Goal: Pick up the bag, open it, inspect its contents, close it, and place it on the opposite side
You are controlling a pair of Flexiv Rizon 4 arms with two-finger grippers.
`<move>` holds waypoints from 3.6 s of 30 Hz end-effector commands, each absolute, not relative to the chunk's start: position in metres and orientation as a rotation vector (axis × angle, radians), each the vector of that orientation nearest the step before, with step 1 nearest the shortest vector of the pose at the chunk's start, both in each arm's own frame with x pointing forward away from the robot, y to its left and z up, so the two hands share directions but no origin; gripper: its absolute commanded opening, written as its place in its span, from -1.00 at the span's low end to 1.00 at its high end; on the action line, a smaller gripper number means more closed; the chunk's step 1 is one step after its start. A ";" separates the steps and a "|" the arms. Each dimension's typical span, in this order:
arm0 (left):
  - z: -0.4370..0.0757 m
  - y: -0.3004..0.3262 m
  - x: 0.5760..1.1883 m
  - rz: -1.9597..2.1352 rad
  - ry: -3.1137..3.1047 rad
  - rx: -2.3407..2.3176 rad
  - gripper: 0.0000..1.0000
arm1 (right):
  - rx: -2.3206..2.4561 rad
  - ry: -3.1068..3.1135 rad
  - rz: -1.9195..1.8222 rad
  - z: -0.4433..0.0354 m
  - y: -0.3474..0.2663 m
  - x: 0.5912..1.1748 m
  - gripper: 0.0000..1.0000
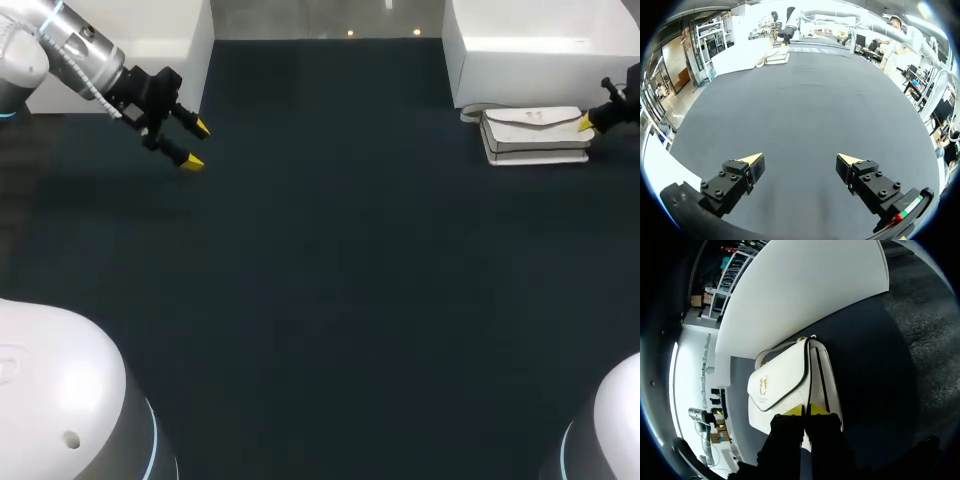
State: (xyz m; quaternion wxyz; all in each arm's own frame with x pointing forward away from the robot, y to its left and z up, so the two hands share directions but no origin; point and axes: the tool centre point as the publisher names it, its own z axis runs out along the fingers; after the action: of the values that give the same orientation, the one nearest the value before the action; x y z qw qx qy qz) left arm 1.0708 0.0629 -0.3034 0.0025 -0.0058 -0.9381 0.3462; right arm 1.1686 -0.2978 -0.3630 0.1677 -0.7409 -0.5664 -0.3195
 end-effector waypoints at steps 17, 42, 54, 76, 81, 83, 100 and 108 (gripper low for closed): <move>-0.305 0.063 1.073 1.090 -2.939 -0.022 1.00 | -1.875 -1.719 -0.844 -0.340 -0.235 1.157 -1.00; -0.305 0.063 1.073 1.090 -2.939 -0.022 1.00 | -1.882 -1.703 -0.859 -0.340 -0.229 1.157 -1.00; -0.305 0.063 1.073 1.090 -2.939 -0.022 1.00 | -1.910 -1.632 -1.087 -0.339 -0.149 1.131 -1.00; -0.305 0.063 1.073 1.090 -2.939 -0.022 1.00 | -2.006 -1.541 -1.234 -0.362 -0.036 1.072 -1.00; -0.305 0.063 1.073 1.090 -2.939 -0.022 1.00 | -1.989 -1.537 -1.221 -0.360 -0.034 1.067 -0.69; -0.305 0.063 1.073 1.090 -2.939 -0.022 1.00 | -1.969 -1.539 -1.205 -0.357 -0.034 1.066 -0.55; -0.305 0.063 1.073 1.090 -2.939 -0.022 1.00 | -1.837 -1.678 -0.856 -0.348 -0.047 1.083 -0.15; -0.305 0.063 1.073 1.090 -2.939 -0.022 1.00 | -1.752 -1.720 -0.725 -0.361 -0.048 1.095 -0.22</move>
State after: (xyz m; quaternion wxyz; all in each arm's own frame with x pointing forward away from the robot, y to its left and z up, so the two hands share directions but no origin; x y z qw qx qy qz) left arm 1.0709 0.0629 -0.3033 0.0027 -0.0059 -0.9382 0.3460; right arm 1.0808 -0.0470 -0.3541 0.2198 -0.6821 -0.6152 -0.3284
